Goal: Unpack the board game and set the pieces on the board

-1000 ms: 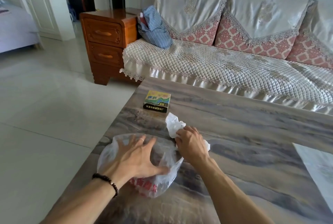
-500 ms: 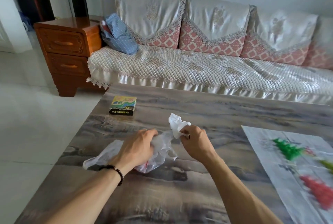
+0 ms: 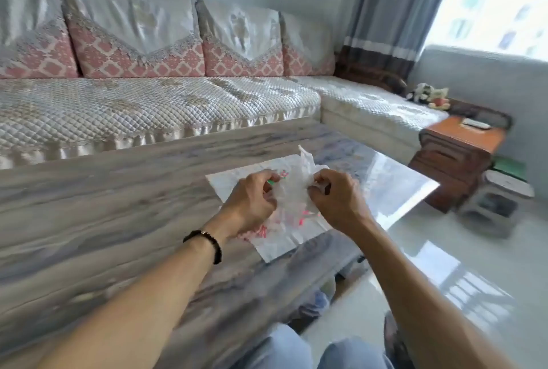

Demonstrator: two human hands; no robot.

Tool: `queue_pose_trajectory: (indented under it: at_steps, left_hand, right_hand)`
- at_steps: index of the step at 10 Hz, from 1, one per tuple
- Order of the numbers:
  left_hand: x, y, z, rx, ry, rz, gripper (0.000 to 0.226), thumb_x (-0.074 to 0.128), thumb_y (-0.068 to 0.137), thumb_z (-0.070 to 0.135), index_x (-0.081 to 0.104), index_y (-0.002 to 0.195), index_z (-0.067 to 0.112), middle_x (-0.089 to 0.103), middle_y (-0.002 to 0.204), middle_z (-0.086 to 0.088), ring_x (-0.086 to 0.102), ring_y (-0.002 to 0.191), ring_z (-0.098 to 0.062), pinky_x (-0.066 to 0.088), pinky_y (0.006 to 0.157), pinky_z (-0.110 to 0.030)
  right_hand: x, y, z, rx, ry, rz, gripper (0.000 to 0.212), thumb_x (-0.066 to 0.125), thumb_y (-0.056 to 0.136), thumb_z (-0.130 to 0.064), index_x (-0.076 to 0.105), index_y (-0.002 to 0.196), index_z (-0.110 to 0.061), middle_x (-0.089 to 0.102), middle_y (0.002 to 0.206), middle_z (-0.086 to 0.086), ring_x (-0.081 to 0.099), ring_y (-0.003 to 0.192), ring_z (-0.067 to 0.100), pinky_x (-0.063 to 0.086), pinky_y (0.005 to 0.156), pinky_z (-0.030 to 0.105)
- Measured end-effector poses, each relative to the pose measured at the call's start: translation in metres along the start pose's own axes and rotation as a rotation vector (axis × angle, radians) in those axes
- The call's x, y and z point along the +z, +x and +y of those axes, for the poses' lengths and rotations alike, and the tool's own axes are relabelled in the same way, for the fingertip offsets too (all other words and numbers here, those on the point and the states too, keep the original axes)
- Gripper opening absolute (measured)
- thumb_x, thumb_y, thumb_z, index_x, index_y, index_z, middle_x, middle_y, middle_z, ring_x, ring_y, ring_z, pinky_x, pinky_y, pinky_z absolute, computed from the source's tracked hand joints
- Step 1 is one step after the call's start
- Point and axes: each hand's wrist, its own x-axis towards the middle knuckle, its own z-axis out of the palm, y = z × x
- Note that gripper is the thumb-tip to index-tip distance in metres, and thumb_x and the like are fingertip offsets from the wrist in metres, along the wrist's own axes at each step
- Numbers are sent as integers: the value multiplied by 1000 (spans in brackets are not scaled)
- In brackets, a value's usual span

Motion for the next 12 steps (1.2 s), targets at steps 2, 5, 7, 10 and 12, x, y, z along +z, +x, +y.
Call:
queue_pose_trajectory:
  at_steps: [2,5,7,10,12]
  left_hand:
    - [144,22,82,108,-224,-221,12,64,91,29,62,101,24,64,85,11,62,73,-3,54,66,-23]
    - [365,17,88,-312,-669,-506,11,74,84,7,64,89,8,69,76,-5,63,60,-10,52,56,-24]
    - [485,13,63,-724,-1047,-605,37,58,77,-17,56,105,7,60,77,-14,59,66,-24,52,61,-33]
    - [546,4,29,-489,-260,-841,58,73,80,15,49,132,16,61,116,2,58,107,-19,52,91,-34]
    - [500,8,42,122,126,-980,76,67,85,28,29,149,16,39,148,-7,38,135,-22,34,108,-30]
  right_hand:
    - [-95,-49,122,263,-38,171,9,63,82,-10,65,77,-17,54,64,-10,49,63,13,32,50,13]
    - [-92,-141,309,871,368,399,9,64,87,-19,70,83,-14,65,75,1,60,71,16,51,68,33]
    - [-58,-200,404,1188,457,501,12,58,87,-9,68,85,-15,66,84,1,59,73,14,46,60,23]
    - [-37,-231,454,1236,390,-4,29,58,86,-18,67,109,-2,65,113,20,61,107,36,49,91,47]
    - [-89,-215,421,1028,219,34,18,59,87,-29,72,92,-19,72,88,0,68,88,22,55,80,40]
